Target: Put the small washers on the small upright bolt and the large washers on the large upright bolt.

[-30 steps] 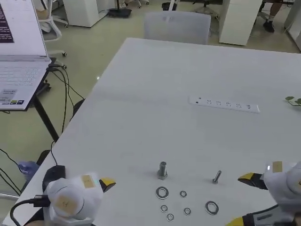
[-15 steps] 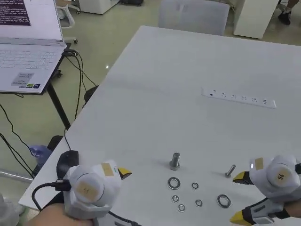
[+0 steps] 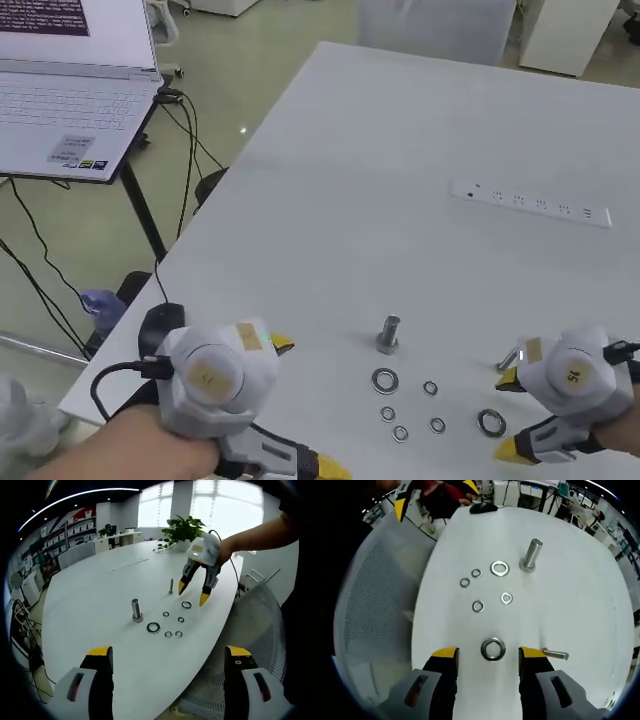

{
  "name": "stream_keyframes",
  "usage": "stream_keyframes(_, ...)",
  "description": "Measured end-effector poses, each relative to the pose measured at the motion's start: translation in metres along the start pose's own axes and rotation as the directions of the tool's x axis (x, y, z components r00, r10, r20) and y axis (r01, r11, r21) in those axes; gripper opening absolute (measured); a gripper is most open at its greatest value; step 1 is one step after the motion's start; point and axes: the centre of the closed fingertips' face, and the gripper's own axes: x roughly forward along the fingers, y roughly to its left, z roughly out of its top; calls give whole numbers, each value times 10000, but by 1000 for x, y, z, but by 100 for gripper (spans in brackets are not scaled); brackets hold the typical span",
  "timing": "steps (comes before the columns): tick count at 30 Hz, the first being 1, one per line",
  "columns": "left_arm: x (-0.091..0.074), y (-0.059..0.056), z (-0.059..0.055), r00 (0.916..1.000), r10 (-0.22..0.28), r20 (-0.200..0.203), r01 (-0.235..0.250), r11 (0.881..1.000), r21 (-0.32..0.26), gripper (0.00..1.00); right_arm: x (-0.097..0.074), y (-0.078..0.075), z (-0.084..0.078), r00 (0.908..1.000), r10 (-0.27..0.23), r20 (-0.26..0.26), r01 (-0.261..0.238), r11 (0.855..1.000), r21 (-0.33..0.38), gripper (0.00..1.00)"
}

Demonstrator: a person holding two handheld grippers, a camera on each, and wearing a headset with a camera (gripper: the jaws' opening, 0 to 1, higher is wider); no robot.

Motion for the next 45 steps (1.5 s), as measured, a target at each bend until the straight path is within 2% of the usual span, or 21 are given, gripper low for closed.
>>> stream_keyframes(4, 2, -2, 1, 9998, -91, 193, 91, 10000, -20, 94, 5, 0, -2, 10000, -36, -30, 36, 10000, -87, 49)
stream_keyframes(6, 3, -2, -4, 10000, -77, -17, 77, 10000, -48, 93, 7, -1, -2, 10000, -58, 74, 59, 9999, -87, 49)
stream_keyframes(8, 4, -3, -9, 9998, -69, -185, 72, 9999, 129, 93, 9, -2, -6, 9997, -164, -154, 160, 9996, -248, 45)
stream_keyframes(15, 5, -6, -9, 9995, -217, -211, 219, 9997, 120, 91, 12, -1, -7, 9996, -249, -159, 246, 9996, -153, 42)
stream_keyframes(17, 5, -6, -6, 9996, -225, -145, 227, 9997, 112, 91, 15, -1, -11, 9989, -287, -368, 282, 9995, -134, 42)
stream_keyframes(18, 5, -6, -6, 9997, -226, -131, 227, 9997, 110, 91, 16, 0, -16, 9975, -261, -658, 249, 9995, -182, 41)
stream_keyframes(19, 5, -6, -6, 9997, -219, -129, 220, 9997, 120, 90, 18, 1, -16, 9979, -177, -626, 166, 9997, -181, 40)
stream_keyframes(20, 4, -6, -6, 9997, -216, -120, 217, 9997, 136, 90, 18, 4, -9, 9998, -2, -178, 6, 9997, 226, 38)
stream_keyframes(21, 4, -6, -6, 9997, -221, -92, 222, 9996, 162, 90, 17, 1, -12, 9992, -129, -373, 131, 9999, 46, 38)
stream_keyframes(32, -2, -5, -15, 9997, -69, -223, 70, 10000, 41, 86, 18, -2, -9, 9992, -108, -377, 113, 9999, 112, 37)
stream_keyframes(40, -2, -5, -17, 9996, -92, -270, 92, 10000, -2, 83, 18, -4, -10, 9974, -68, -717, 55, 9998, -186, 34)
stream_keyframes(45, -4, -5, -17, 9996, -119, -246, 119, 9999, 1, 80, 18, -6, -11, 9946, -93, -1033, 52, 9992, -402, 27)
